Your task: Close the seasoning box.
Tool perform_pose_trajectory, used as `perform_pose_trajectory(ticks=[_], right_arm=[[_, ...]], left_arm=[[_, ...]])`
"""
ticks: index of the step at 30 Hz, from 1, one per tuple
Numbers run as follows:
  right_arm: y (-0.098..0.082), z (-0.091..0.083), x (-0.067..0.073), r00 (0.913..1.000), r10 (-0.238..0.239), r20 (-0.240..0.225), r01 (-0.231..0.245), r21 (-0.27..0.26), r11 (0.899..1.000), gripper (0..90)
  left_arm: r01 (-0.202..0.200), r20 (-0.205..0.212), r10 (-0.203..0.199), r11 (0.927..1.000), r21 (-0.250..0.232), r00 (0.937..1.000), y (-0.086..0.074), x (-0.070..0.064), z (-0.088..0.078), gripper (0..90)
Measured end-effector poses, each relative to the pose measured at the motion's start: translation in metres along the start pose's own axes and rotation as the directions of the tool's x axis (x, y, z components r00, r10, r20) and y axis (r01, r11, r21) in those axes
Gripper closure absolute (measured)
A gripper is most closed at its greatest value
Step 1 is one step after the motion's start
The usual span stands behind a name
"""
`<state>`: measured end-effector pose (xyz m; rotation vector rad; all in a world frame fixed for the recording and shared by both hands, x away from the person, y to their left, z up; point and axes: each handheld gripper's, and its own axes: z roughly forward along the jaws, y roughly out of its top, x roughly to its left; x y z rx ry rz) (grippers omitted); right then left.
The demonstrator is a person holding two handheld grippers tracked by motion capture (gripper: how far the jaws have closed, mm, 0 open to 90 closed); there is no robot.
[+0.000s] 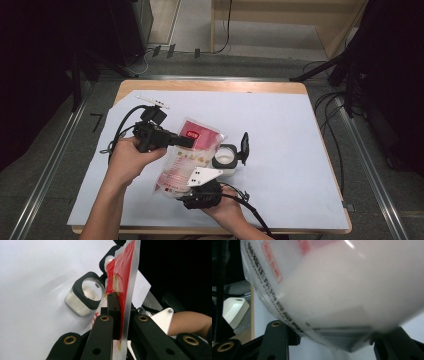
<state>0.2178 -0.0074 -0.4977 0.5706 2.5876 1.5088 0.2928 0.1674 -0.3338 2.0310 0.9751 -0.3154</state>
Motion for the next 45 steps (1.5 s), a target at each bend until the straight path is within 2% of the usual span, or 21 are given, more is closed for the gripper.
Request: perform_pose_trajectory(ticks=[6, 9, 13, 16, 18, 21, 23, 26, 30, 35, 37, 41, 45], right_arm=[[0.0, -0.005, -0.006, 0.9988, 0.049, 0.01, -0.049, -0.018, 0.999, 46.2], [0.001, -0.006, -0.009, 0.9983, 0.057, 0.015, -0.057, -0.017, 0.998, 46.2], [0.0, -0.008, -0.013, 0.9951, 0.098, 0.016, -0.097, -0.01, 0.995, 46.4], [0.0, -0.009, -0.014, 0.9954, 0.094, 0.015, -0.094, -0.009, 0.996, 46.6], [0.001, -0.011, -0.014, 0.9953, 0.097, 0.009, -0.097, -0.009, 0.995, 47.1], [0.002, -0.013, -0.013, 0.9941, 0.108, -0.01, -0.108, -0.011, 0.994, 47.9], [0.003, -0.015, -0.013, 0.9939, 0.107, -0.023, -0.108, -0.014, 0.994, 48.2], [0.004, -0.018, -0.013, 0.9927, 0.113, -0.043, -0.113, -0.011, 0.994, 47.9], [0.004, -0.021, -0.014, 0.9889, 0.13, -0.071, -0.129, 0.021, 0.991, 47.9], [0.005, -0.029, -0.011, 0.9901, 0.121, -0.071, -0.12, 0.027, 0.992, 47.7], [0.004, -0.032, -0.011, 0.9901, 0.122, -0.069, -0.12, 0.025, 0.992, 47.7], [0.004, -0.04, -0.012, 0.9901, 0.125, -0.064, -0.123, 0.033, 0.992, 47.7], [0.001, -0.051, -0.009, 0.9929, 0.11, -0.045, -0.108, 0.053, 0.993, 47.7]], left_arm=[[0.003, 0.011, -0.002, 0.9991, -0.043, 0.9999, -0.002, 0.0, -0.013, 90.0], [0.002, 0.01, -0.002, 0.9981, -0.062, 0.9999, -0.003, 0.0, -0.02, 90.0], [0.008, 0.022, -0.005, 0.994, -0.109, 0.9997, -0.004, 0.0, -0.034, 90.0], [0.002, -0.013, -0.004, 0.9911, -0.133, 0.9999, -0.005, 0.0, -0.042, 90.0], [0.005, -0.053, -0.013, 0.9882, -0.153, 0.9985, -0.006, 0.003, -0.046, 90.0], [0.02, -0.088, -0.035, 0.9848, -0.172, 0.9955, -0.006, 0.013, -0.051, 90.0], [0.032, -0.123, -0.055, 0.9834, -0.178, 0.9909, -0.007, 0.022, -0.053, 90.0], [0.039, -0.147, -0.067, 0.9817, -0.186, 0.9868, -0.008, 0.031, -0.055, 90.0], [0.052, -0.16, -0.086, 0.9773, -0.206, 0.9834, -0.006, 0.043, -0.054, 90.0], [0.056, -0.167, -0.094, 0.9741, -0.219, 0.9815, -0.002, 0.054, -0.048, 90.0], [0.047, -0.178, -0.086, 0.976, -0.213, 0.9804, 0.0, 0.059, -0.044, 90.0], [0.05, -0.18, -0.091, 0.9741, -0.221, 0.9795, 0.003, 0.071, -0.034, 90.0], [0.005, -0.204, -0.058, 0.9682, -0.25, 0.9774, 0.005, 0.078, -0.021, 90.0]])
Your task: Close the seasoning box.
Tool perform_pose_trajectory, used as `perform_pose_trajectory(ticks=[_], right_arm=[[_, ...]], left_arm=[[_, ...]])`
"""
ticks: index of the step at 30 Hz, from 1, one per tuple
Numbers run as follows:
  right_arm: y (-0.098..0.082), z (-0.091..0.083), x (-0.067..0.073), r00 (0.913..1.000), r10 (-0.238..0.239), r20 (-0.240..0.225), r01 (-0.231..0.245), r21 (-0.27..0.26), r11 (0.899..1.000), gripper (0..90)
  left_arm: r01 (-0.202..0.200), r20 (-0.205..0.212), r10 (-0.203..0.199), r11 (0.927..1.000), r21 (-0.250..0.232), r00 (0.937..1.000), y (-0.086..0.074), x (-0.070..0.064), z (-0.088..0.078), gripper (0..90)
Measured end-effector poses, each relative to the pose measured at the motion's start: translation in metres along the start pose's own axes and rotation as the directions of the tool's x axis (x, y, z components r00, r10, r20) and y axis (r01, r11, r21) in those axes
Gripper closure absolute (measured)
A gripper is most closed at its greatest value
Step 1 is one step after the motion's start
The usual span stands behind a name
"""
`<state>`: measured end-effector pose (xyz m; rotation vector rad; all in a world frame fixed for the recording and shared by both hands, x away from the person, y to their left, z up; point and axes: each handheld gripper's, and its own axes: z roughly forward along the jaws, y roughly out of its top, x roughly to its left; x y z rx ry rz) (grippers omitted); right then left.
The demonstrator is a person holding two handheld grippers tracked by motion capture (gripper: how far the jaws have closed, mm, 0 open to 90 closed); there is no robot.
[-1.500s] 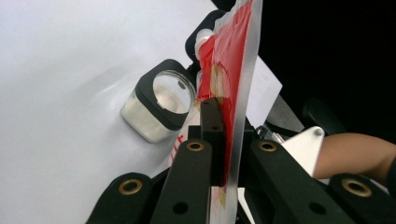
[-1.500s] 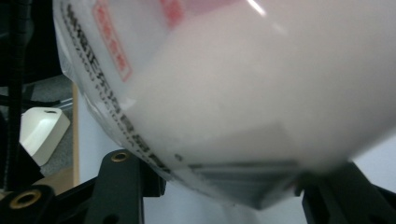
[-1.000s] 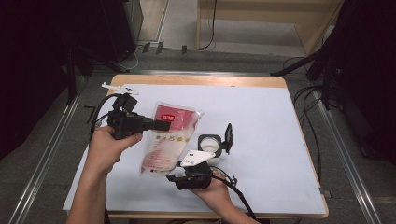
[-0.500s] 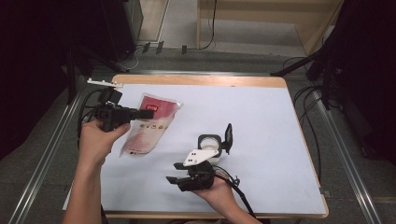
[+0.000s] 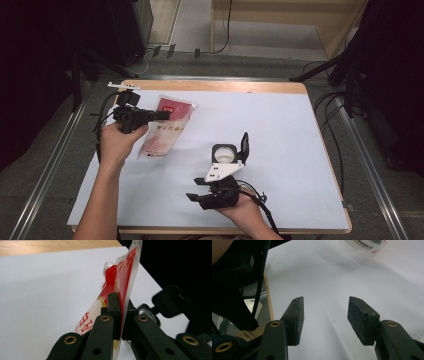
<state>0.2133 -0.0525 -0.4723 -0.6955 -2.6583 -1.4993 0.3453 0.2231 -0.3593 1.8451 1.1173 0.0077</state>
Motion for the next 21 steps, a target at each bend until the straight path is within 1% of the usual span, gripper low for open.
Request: perform_pose_trajectory(ticks=[2, 3, 4, 5, 6, 7, 8, 10, 11, 13, 16, 18, 20, 21], right_arm=[[-0.003, -0.007, 0.0, 0.9997, -0.012, 0.021, 0.012, 0.01, 1.0, 47.5], [-0.005, -0.01, 0.0, 0.9992, -0.022, 0.034, 0.022, 0.012, 1.0, 47.5], [-0.007, -0.012, -0.001, 0.9989, -0.025, 0.04, 0.025, 0.01, 1.0, 47.6], [-0.008, -0.015, -0.003, 0.9989, -0.013, 0.044, 0.013, 0.004, 1.0, 47.8], [-0.009, -0.016, -0.005, 0.9991, 0.005, 0.042, -0.005, -0.003, 1.0, 47.8], [-0.009, -0.018, -0.007, 0.9991, 0.012, 0.041, -0.012, -0.006, 1.0, 47.8], [-0.008, -0.019, -0.008, 0.999, 0.023, 0.039, -0.022, -0.012, 1.0, 47.9], [-0.007, -0.02, -0.01, 0.9991, 0.021, 0.037, -0.021, -0.023, 1.0, 48.0], [-0.007, -0.02, -0.011, 0.9991, 0.023, 0.035, -0.022, -0.021, 1.0, 48.0], [-0.007, -0.02, -0.011, 0.9992, 0.026, 0.029, -0.025, -0.017, 1.0, 48.0], [-0.007, -0.019, -0.012, 0.9993, 0.027, 0.025, -0.027, -0.008, 1.0, 48.1], [-0.007, -0.019, -0.013, 0.9993, 0.028, 0.024, -0.028, -0.008, 1.0, 48.0], [-0.007, -0.019, -0.013, 0.9991, 0.034, 0.025, -0.034, -0.007, 0.999, 48.0], [-0.007, -0.019, -0.014, 0.999, 0.036, 0.027, -0.036, -0.007, 0.999, 48.1]], left_arm=[[-0.044, -0.014, 0.044, 0.999, -0.002, 0.9989, -0.003, 0.001, 0.008, 90.0], [-0.054, -0.021, 0.054, 0.9985, -0.01, 0.9983, -0.004, 0.002, 0.012, 90.0], [-0.046, -0.018, 0.046, 0.9988, -0.015, 0.9988, -0.006, 0.004, 0.014, 90.0], [-0.019, 0.005, 0.019, 0.9995, -0.026, 0.9998, -0.007, 0.008, 0.015, 90.0], [-0.008, 0.008, 0.008, 0.9993, -0.035, 0.9999, -0.007, 0.01, 0.014, 90.0], [-0.014, -0.001, 0.014, 0.9992, -0.037, 0.9999, -0.007, 0.011, 0.013, 90.0], [-0.011, 0.0, 0.011, 0.9992, -0.039, 0.9999, -0.007, 0.011, 0.011, 90.0], [-0.009, 0.011, 0.01, 0.9994, -0.033, 0.9999, -0.008, 0.014, 0.008, 90.0], [-0.004, 0.013, 0.005, 0.9997, -0.024, 0.9999, -0.009, 0.014, 0.007, 90.0], [-0.005, 0.015, 0.005, 0.9995, -0.033, 0.9999, -0.011, 0.016, 0.005, 89.9], [0.005, 0.015, -0.004, 0.9996, -0.029, 0.9999, -0.013, 0.018, -0.001, 89.1], [-0.002, 0.01, 0.002, 0.9993, -0.037, 0.9999, -0.015, 0.02, -0.005, 88.5], [0.004, 0.007, -0.003, 0.9992, -0.039, 1.0, -0.017, 0.022, -0.008, 87.1], [-0.002, 0.012, 0.002, 0.9995, -0.03, 0.9999, -0.018, 0.023, -0.011, 87.0]])
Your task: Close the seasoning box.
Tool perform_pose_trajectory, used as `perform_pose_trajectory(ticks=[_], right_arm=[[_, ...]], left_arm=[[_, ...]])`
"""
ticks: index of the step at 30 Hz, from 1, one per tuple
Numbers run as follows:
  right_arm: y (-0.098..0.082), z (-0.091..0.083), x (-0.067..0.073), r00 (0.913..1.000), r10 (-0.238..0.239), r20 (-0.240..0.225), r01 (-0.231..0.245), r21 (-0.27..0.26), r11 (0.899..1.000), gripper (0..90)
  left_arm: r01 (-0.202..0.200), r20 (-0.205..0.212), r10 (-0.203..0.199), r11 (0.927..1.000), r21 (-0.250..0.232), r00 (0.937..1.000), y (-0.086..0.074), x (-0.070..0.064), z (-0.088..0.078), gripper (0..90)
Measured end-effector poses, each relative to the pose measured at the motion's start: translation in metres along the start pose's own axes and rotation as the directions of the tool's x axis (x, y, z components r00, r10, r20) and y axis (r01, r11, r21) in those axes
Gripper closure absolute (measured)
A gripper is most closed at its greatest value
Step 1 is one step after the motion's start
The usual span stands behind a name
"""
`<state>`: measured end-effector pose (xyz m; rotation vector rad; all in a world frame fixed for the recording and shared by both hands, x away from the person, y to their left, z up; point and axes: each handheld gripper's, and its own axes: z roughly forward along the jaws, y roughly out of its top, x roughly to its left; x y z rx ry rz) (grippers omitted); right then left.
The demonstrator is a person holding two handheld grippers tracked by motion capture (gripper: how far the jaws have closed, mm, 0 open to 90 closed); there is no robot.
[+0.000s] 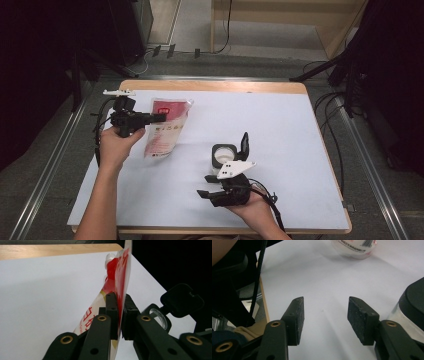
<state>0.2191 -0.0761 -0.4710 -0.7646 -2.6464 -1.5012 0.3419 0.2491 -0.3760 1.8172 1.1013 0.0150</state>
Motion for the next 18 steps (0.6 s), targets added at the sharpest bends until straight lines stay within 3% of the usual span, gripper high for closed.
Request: perform_pose_trajectory(ticks=[18], right_arm=[[0.005, 0.003, -0.004, 0.9998, -0.013, -0.015, 0.014, 0.012, 1.0, 48.6]], left_arm=[[0.017, -0.013, -0.017, 0.9995, 0.027, 0.9998, -0.016, 0.004, -0.02, 81.2]])
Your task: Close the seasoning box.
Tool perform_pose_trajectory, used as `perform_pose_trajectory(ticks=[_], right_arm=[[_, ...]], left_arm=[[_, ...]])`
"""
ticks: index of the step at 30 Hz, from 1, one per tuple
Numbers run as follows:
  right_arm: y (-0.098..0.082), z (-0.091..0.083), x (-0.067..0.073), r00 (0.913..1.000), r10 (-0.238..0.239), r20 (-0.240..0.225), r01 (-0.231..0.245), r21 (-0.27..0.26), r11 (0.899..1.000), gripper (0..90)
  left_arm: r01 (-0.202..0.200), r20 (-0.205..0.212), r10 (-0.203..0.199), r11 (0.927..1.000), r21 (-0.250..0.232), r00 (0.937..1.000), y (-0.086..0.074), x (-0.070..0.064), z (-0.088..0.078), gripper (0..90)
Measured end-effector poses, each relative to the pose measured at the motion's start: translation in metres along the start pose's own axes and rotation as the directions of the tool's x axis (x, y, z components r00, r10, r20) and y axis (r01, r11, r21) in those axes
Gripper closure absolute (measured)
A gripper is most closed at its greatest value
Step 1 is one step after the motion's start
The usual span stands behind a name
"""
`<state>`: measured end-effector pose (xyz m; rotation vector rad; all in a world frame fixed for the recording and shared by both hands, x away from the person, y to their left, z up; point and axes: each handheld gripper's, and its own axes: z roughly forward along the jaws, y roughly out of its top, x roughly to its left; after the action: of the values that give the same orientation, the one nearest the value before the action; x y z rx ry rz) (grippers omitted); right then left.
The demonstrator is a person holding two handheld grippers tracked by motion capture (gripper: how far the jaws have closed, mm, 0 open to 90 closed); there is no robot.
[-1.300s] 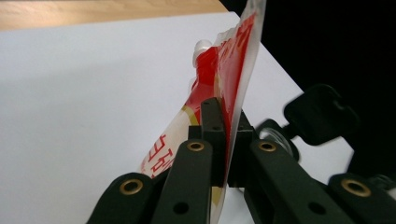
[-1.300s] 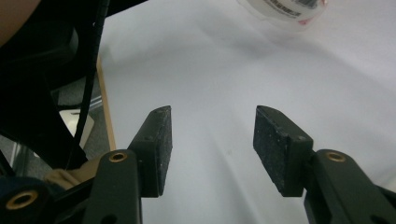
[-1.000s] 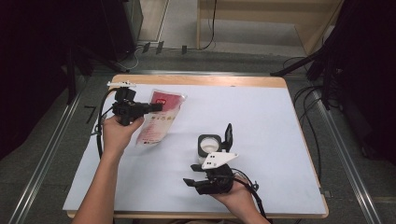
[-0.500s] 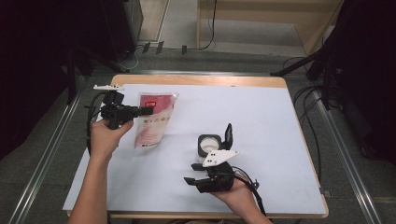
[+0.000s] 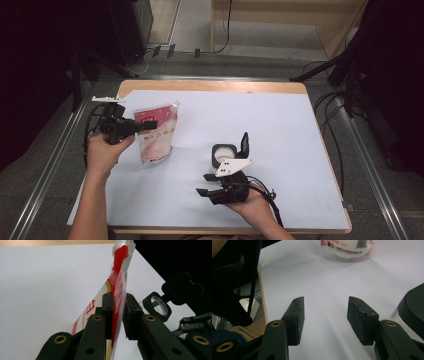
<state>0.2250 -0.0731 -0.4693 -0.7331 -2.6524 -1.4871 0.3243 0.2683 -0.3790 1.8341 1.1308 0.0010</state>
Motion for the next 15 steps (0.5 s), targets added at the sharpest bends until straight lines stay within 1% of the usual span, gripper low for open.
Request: perform_pose_trajectory(ticks=[3, 4, 5, 6, 9, 10, 11, 13, 15], right_arm=[[0.0009, 0.0002, -0.0004, 1.0, -0.008, 0.001, 0.008, 0.002, 1.0, 48.8], [0.0011, 0.0003, -0.0005, 1.0, -0.009, 0.0, 0.009, 0.002, 1.0, 48.9], [0.0014, 0.0004, -0.0005, 1.0, -0.01, 0.0, 0.01, 0.003, 1.0, 49.0], [0.0016, 0.0006, -0.0005, 1.0, -0.009, 0.001, 0.009, 0.004, 1.0, 49.2], [0.0021, 0.0009, -0.001, 0.9999, -0.011, -0.004, 0.011, 0.008, 1.0, 49.6], [0.0023, 0.0008, -0.001, 0.9999, -0.009, -0.006, 0.009, 0.008, 1.0, 49.8], [0.0025, 0.0004, -0.0012, 0.9999, -0.01, -0.006, 0.01, 0.008, 1.0, 49.9], [0.003, -0.0004, -0.0017, 0.9999, -0.011, -0.005, 0.011, 0.001, 1.0, 50.2], [0.0035, -0.0014, -0.002, 1.0, -0.006, -0.001, 0.006, 0.0, 1.0, 50.6]], left_arm=[[0.004, 0.014, -0.004, 1.0, 0.008, 0.9999, -0.0015, -0.0006, -0.0026, 77.6], [-0.001, 0.017, 0.001, 1.0, 0.01, 0.9999, -0.002, -0.001, -0.0036, 76.1], [-0.01, 0.016, 0.009, 0.9999, 0.011, 0.9998, -0.0026, -0.0014, -0.0047, 75.2], [-0.007, 0.015, 0.007, 0.9999, 0.008, 0.9999, -0.003, -0.0019, -0.0051, 74.8], [-0.006, 0.019, 0.006, 0.9998, 0.017, 0.9998, -0.004, -0.0023, -0.0067, 71.6], [-0.015, 0.017, 0.015, 0.9997, 0.019, 0.9997, -0.0044, -0.0022, -0.0075, 70.6], [-0.012, 0.014, 0.011, 0.9998, 0.018, 0.9998, -0.0047, -0.0029, -0.0082, 70.1], [-0.007, 0.023, 0.007, 0.9997, 0.025, 0.9997, -0.0049, -0.0029, -0.0094, 68.4], [-0.011, 0.02, 0.01, 0.9997, 0.022, 0.9998, -0.0055, -0.0036, -0.0098, 67.4]])
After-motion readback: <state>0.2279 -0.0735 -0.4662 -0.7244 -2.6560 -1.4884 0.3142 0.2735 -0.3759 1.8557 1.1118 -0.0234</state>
